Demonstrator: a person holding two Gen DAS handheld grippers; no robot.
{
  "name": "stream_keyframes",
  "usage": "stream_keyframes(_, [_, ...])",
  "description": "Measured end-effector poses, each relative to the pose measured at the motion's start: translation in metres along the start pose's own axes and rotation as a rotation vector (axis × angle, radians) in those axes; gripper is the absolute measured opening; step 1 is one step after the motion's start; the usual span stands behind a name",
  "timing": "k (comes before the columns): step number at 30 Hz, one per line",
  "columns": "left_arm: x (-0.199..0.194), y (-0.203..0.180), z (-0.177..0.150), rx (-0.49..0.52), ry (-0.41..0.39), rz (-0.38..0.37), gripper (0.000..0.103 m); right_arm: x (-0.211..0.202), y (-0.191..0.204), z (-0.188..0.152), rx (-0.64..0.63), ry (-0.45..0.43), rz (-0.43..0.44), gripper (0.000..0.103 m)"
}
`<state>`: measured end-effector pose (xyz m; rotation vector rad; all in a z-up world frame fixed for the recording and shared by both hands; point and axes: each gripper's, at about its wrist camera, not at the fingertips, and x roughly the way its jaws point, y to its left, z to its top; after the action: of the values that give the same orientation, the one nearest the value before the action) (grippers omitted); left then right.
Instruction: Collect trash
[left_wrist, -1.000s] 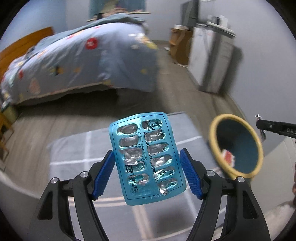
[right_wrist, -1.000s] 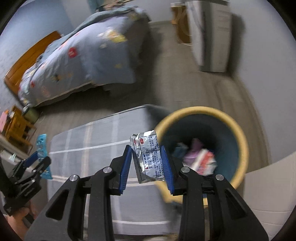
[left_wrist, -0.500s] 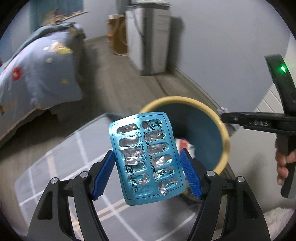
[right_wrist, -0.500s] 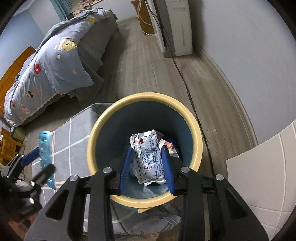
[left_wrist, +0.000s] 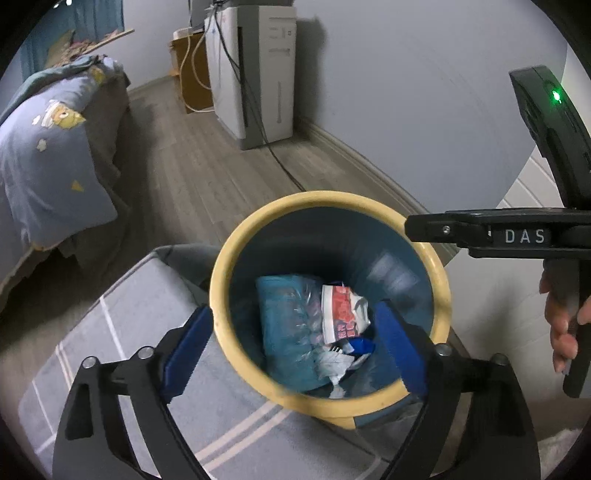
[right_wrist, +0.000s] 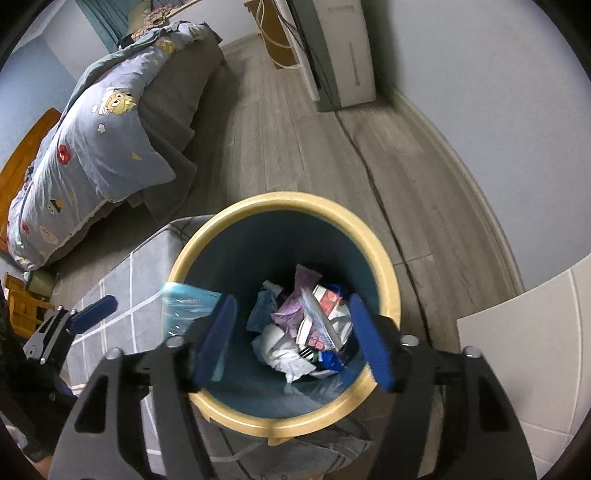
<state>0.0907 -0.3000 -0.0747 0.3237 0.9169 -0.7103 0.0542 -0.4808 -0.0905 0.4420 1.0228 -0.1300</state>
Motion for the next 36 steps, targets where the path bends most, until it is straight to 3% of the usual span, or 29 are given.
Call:
stream_keyframes(4, [-0.014,0.013,-0.006,-0.033,-0.011,0.006,0.094,-0.007,-0.001,-0.004,-0.011,-0.001,-0.017,0.071])
stream_keyframes(8, [-0.032,0.024,-0.013,-0.078,-0.009,0.025,0.096,-0.023,0.003,-0.013,-0.039,-0.023,-0.041,0.088])
stream_keyframes(12, [-0.056,0.032,-0.025,-0.125,-0.014,0.047,0.098,-0.039,0.012,-0.027,-0.077,-0.035,-0.053,0.098])
stream_keyframes(24, [-0.094,0.024,-0.046,-0.114,-0.016,0.18,0.098,-0.076,0.037,-0.068,-0.185,-0.082,-0.12,0.097])
stream_keyframes(36, [-0.108,0.012,-0.051,-0.096,-0.033,0.162,0.098,-0.085,0.037,-0.089,-0.189,-0.073,-0.128,0.097])
